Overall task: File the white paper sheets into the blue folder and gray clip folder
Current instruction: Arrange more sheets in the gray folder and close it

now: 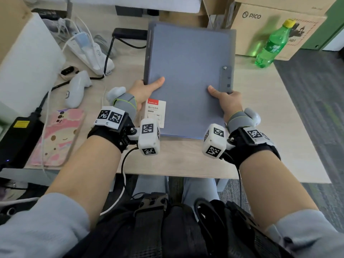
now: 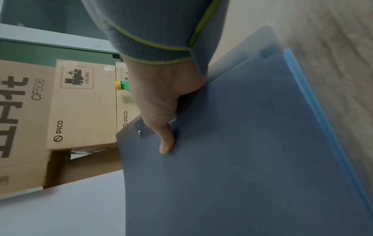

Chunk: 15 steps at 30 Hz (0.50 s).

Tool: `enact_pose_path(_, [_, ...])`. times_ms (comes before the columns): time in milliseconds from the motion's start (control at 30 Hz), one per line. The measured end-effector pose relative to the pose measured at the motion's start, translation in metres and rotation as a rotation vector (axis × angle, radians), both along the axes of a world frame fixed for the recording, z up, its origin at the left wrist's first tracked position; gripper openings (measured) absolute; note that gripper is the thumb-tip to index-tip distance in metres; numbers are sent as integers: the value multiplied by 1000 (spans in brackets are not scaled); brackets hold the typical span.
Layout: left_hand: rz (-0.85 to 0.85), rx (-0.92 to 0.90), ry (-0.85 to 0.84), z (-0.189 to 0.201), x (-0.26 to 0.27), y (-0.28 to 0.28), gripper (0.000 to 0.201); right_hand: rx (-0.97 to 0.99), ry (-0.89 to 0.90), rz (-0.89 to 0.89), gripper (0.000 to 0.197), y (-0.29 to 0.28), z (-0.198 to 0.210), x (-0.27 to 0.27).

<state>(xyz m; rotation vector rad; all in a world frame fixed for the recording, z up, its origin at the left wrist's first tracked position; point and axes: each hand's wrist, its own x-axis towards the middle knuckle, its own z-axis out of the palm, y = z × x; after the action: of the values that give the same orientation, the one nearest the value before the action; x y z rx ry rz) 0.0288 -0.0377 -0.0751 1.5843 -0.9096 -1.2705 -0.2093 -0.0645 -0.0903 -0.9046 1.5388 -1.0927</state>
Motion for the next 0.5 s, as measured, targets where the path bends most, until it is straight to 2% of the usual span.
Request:
enact_pose_path(133, [-4, 103, -16, -5, 2, -4, 46, 106, 84, -10, 63, -14, -3, 3])
enact_pose_path(300, [-27, 210, -140, -14, 6, -7, 60, 209, 166, -2, 84, -18, -13, 6])
enact_pose_path(433, [-9, 260, -270, -12, 5, -11, 76, 252, 310, 49, 85, -23, -9, 3])
enact_pose_path(500, [-30, 291, -402, -11, 5, -13, 77, 274, 383, 81, 84, -28, -7, 1])
